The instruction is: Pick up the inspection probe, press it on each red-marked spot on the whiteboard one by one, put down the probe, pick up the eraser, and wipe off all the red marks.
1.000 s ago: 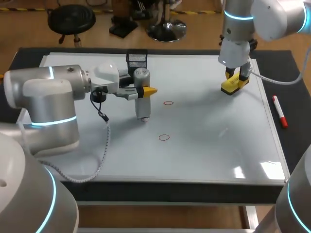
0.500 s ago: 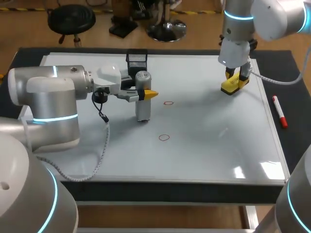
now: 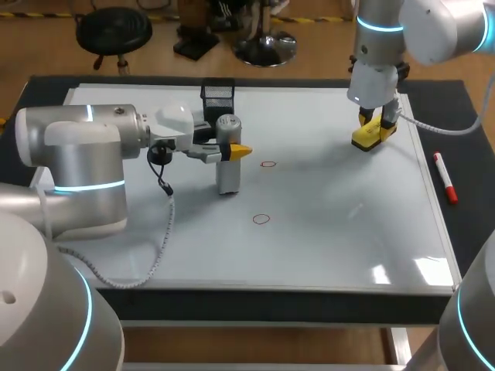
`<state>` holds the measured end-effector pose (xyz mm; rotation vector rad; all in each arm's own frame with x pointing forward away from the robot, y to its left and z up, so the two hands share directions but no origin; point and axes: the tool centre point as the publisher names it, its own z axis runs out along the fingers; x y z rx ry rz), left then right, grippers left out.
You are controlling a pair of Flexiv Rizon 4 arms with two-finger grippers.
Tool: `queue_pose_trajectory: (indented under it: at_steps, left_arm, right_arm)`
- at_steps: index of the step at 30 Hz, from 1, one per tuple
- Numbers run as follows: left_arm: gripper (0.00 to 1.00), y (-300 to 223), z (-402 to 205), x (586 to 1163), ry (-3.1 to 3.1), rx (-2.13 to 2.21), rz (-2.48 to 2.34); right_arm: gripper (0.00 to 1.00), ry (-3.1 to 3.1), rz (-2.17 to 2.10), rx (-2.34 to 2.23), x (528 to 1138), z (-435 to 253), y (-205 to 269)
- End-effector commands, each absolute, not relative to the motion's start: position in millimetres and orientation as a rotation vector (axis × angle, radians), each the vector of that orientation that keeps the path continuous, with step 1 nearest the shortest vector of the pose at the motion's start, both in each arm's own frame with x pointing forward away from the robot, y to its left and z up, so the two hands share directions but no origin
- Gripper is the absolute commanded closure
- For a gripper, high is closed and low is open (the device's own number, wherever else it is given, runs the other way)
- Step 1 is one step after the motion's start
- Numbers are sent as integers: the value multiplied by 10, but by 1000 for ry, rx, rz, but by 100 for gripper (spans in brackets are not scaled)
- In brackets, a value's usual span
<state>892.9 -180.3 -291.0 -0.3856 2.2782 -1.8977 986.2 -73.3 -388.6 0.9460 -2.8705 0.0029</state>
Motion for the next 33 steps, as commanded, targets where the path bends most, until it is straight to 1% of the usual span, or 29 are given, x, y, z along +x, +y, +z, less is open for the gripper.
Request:
queue_pose_trajectory:
  at_steps: [1,33]
  left_arm:
    - [100,-1784,-2936,8930,2273,-381,-1905]
    - [100,-1735,-2992,8821,2273,-360,-1886]
  right_arm:
    - [100,-2866,9,947,9874,-3875,-736]
    - [100,-2866,9,947,9874,-3875,-736]
